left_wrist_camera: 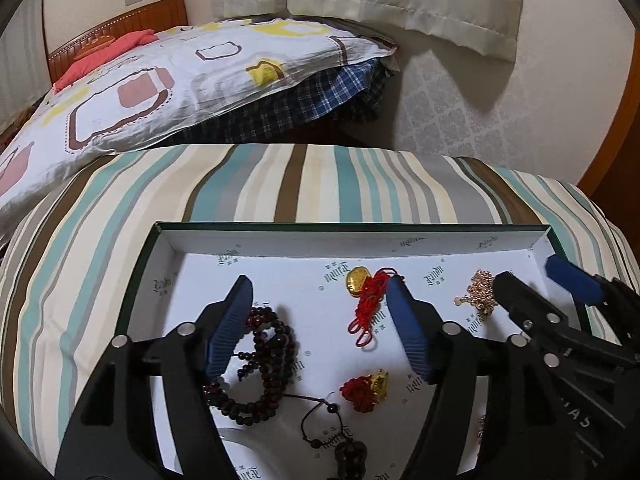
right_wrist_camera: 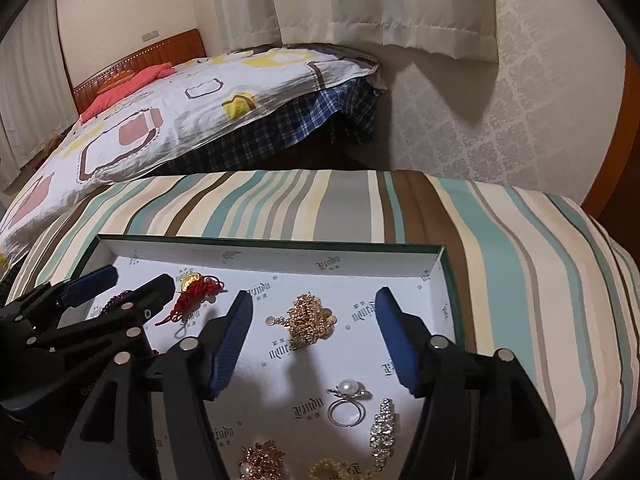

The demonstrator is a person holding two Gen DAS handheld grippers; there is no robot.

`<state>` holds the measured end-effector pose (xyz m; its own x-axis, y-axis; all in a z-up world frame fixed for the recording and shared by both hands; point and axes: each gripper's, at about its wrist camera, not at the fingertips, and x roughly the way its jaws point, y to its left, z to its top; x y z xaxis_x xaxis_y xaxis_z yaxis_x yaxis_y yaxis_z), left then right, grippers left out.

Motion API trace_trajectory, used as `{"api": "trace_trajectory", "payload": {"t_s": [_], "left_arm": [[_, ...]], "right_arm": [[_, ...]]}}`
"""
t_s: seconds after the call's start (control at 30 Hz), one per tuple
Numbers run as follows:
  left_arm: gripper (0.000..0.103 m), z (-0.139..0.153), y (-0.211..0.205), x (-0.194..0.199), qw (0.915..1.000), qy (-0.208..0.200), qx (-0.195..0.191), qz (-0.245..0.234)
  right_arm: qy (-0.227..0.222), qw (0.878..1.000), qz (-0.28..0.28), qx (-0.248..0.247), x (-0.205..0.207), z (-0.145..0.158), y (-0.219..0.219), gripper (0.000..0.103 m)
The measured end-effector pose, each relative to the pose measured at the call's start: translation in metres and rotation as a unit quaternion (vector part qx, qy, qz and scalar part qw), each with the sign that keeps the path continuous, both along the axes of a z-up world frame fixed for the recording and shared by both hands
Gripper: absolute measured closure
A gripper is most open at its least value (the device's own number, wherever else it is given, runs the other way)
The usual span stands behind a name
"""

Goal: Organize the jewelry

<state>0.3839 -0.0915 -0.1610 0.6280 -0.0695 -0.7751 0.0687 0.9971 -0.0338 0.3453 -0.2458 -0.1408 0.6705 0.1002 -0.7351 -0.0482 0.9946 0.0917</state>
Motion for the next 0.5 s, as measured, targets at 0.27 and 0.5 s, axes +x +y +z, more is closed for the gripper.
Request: {"api": "trace_trajectory", "payload": {"t_s": [0.27, 0.5], "left_arm": [[0.023, 0.006, 0.004, -0.005, 0.9999, -0.012, -0.005, 0.009], [0.017, 0.019, 0.012, -0.030, 0.9992, -0.037, 0.004, 0.016]], "right_arm": [[-0.011, 1.000, -0.011, -0.011, -0.008, 0.004, -0.003, 0.029], [-0.024, 0.999, -0.019, -0.024, -0.033, 0.009, -0.005, 0.027]]}}
